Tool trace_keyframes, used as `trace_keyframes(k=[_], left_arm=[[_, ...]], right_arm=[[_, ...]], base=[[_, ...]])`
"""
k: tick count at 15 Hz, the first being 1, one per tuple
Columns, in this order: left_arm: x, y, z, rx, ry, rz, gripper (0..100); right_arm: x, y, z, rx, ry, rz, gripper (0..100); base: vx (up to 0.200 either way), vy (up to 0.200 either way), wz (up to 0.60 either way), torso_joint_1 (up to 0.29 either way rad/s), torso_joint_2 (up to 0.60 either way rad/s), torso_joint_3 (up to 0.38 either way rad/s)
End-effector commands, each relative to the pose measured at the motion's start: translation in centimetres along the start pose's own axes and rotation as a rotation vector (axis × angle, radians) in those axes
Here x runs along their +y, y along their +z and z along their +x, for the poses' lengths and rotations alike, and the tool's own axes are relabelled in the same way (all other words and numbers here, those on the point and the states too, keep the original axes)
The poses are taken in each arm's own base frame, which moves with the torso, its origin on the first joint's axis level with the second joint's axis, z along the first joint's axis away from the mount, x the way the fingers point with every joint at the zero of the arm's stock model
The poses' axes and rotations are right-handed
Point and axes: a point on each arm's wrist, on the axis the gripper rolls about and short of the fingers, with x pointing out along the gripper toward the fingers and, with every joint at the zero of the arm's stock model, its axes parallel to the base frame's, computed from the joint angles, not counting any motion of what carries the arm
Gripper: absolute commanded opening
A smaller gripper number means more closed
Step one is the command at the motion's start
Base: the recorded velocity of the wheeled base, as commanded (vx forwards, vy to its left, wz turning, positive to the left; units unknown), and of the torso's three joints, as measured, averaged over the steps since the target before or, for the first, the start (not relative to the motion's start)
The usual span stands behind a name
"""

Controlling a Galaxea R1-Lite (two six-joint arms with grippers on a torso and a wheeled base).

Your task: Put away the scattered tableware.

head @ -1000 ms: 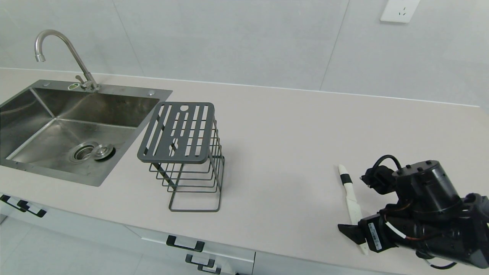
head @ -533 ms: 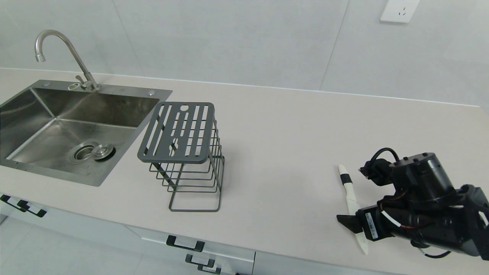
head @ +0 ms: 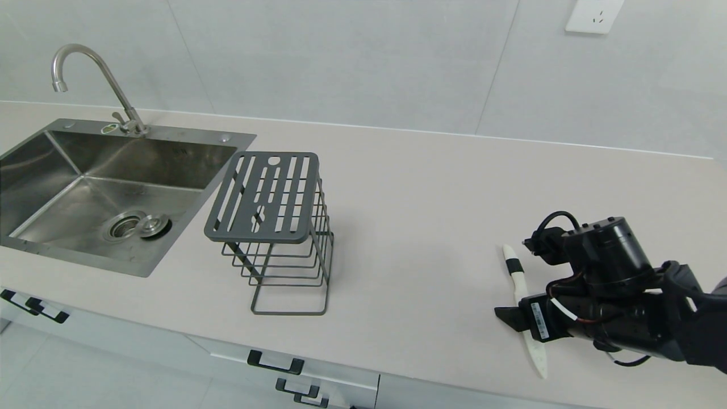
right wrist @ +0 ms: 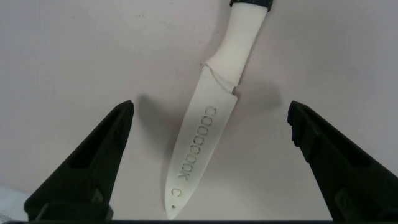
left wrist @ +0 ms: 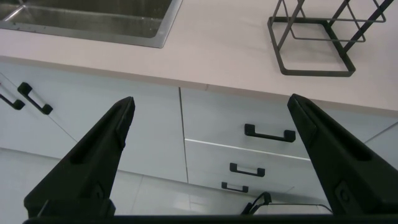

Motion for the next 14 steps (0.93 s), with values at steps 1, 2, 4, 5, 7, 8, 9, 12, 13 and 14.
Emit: trace_keyframes(k=[1, 2, 4, 5, 7, 8, 9, 12, 13, 14], left_arm=[[0.0, 0.0, 0.0, 0.002, 0.000, 0.000, 100], [0.0, 0.0, 0.0, 0.000, -0.001, 0.000, 100], [0.0, 0.0, 0.0, 0.002, 0.000, 0.000, 100], [0.0, 0.0, 0.0, 0.000, -0.001, 0.000, 100], [0.0, 0.0, 0.0, 0.002, 0.000, 0.000, 100], [0.0, 0.0, 0.0, 0.002, -0.001, 0.000, 100], [0.0, 0.0, 0.0, 0.000, -0.001, 0.000, 100], [0.0, 0.0, 0.0, 0.000, -0.001, 0.000, 100], [0.0, 0.0, 0.0, 0.002, 0.000, 0.000, 100], [0.0, 0.0, 0.0, 0.002, -0.001, 0.000, 100]], right_arm=[[0.1, 0.1, 0.5, 0.010, -0.005, -0.007, 100], [0.1, 0.2, 0.5, 0.009, -0.005, -0.015, 100], [0.2, 0.4, 0.6, 0.003, -0.009, -0.017, 100], [0.2, 0.4, 0.7, 0.006, -0.010, -0.018, 100], [0.5, 0.3, 1.0, 0.016, -0.007, -0.025, 100], [0.5, 0.0, 1.0, 0.023, -0.006, -0.029, 0], [0.4, -0.6, 1.0, 0.045, -0.009, -0.034, 0], [0.1, -3.0, 1.1, 0.124, -0.023, -0.049, 0], [0.0, -3.0, 1.2, 0.121, -0.023, -0.043, 0], [0.1, -1.9, 1.1, 0.081, -0.017, -0.030, 0]], base=[[0.000, 0.000, 0.00, 0.000, 0.00, 0.000], [0.000, 0.000, 0.00, 0.000, 0.00, 0.000], [0.000, 0.000, 0.00, 0.000, 0.00, 0.000], [0.000, 0.000, 0.00, 0.000, 0.00, 0.000], [0.000, 0.000, 0.00, 0.000, 0.00, 0.000], [0.000, 0.000, 0.00, 0.000, 0.00, 0.000], [0.000, 0.000, 0.00, 0.000, 0.00, 0.000], [0.000, 0.000, 0.00, 0.000, 0.00, 0.000], [0.000, 0.000, 0.00, 0.000, 0.00, 0.000], [0.000, 0.000, 0.00, 0.000, 0.00, 0.000]])
